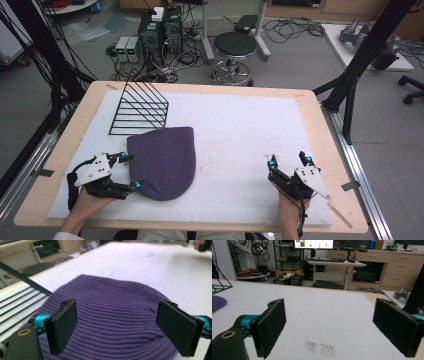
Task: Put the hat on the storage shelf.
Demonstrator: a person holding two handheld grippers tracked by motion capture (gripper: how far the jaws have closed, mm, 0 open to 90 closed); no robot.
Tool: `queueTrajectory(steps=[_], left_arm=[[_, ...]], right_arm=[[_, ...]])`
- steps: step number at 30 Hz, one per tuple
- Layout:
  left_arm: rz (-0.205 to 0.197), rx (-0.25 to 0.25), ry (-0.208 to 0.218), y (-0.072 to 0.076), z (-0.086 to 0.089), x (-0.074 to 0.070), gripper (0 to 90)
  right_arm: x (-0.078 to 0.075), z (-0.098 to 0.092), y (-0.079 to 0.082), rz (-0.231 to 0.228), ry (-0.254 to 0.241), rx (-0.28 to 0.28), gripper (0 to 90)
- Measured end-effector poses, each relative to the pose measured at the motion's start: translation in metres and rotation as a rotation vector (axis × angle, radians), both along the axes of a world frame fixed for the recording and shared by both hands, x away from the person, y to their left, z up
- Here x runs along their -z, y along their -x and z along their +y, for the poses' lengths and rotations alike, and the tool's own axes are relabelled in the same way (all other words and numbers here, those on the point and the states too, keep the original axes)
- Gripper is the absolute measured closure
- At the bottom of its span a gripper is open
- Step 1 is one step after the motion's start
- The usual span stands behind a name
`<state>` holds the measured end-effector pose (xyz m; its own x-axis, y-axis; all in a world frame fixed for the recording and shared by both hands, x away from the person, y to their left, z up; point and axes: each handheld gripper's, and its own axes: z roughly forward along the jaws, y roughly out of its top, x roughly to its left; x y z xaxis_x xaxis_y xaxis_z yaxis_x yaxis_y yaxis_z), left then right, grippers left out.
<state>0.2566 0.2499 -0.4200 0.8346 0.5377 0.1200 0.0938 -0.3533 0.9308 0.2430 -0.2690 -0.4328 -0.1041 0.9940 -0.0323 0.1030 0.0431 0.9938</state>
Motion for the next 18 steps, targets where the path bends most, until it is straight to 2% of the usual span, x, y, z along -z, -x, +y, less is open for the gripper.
queueTrajectory(steps=[1,2,3,7,13,16,17,18], left_arm=[[0.000,0.000,0.000,0.000,0.000,0.000,17.0],[0.010,0.024,-0.017,0.000,-0.003,0.001,17.0],[0.010,0.024,-0.017,0.000,-0.003,0.001,17.0],[0.032,0.082,-0.050,-0.001,-0.011,0.005,17.0],[0.073,0.126,-0.089,-0.002,-0.017,0.011,15.4],[0.063,0.180,-0.098,-0.002,-0.019,0.013,15.5],[0.062,0.201,-0.087,-0.001,-0.021,0.015,15.5],[0.054,0.224,-0.103,-0.002,-0.021,0.016,15.5]], right_arm=[[0.000,0.000,0.000,0.000,0.000,0.000,10.7],[0.000,0.000,0.000,0.004,0.015,0.001,10.7],[0.000,0.000,-0.001,0.002,0.024,0.001,10.8],[0.000,0.002,-0.001,0.002,0.039,-0.005,10.7],[0.000,0.003,-0.001,0.004,0.040,-0.009,10.7],[0.000,0.003,-0.001,0.005,0.038,-0.010,10.7],[0.000,0.003,-0.001,0.004,0.039,-0.011,10.7],[0.000,0.003,-0.001,0.004,0.039,-0.011,10.7]])
